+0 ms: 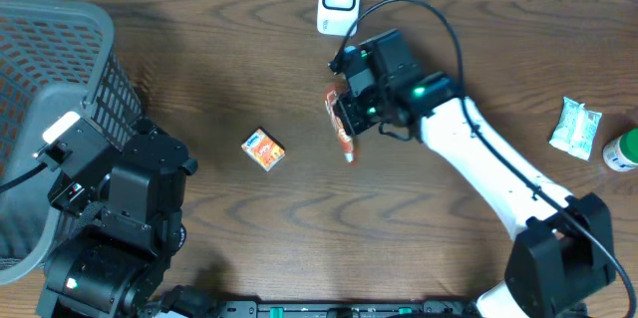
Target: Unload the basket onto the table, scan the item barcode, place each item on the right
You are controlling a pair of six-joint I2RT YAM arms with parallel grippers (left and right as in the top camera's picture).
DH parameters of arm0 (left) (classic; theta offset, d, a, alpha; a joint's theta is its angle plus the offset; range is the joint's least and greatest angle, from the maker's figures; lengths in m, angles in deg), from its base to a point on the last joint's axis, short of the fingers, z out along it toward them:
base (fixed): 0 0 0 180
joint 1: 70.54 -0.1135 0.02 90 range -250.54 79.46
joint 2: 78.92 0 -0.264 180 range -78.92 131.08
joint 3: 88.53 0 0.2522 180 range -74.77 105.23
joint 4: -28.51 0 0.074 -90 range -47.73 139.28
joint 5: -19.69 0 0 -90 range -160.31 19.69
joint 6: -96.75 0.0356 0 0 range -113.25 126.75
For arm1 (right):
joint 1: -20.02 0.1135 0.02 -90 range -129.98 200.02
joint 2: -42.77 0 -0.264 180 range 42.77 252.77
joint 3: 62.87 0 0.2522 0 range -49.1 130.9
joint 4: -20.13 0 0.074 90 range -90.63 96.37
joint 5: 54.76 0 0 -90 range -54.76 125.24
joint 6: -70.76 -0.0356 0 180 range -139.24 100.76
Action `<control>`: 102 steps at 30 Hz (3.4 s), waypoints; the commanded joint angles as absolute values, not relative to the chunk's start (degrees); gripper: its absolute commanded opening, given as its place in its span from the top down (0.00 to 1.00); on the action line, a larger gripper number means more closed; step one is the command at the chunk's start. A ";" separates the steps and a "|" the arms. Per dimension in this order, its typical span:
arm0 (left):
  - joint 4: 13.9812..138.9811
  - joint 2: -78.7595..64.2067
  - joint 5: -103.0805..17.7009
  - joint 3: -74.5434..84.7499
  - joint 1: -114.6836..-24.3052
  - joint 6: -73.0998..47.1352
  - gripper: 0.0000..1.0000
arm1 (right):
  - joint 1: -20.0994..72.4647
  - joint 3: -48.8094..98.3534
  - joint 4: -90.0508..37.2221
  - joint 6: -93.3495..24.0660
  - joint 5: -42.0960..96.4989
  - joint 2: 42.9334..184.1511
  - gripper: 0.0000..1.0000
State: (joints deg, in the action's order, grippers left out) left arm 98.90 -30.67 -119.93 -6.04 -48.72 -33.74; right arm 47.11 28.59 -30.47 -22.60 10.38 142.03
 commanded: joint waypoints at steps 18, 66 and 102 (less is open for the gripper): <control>99.05 -30.70 -120.43 -5.17 -49.00 -34.02 0.02 | 37.45 15.60 -16.33 -3.93 -23.19 153.57 0.99; 99.05 -30.70 -120.43 -5.17 -49.00 -34.02 0.02 | 35.61 11.76 -21.53 -28.19 1.49 151.72 0.99; 99.05 -30.70 -120.43 -5.17 -49.00 -34.02 0.02 | 55.53 16.85 -38.53 -35.49 21.62 148.85 0.99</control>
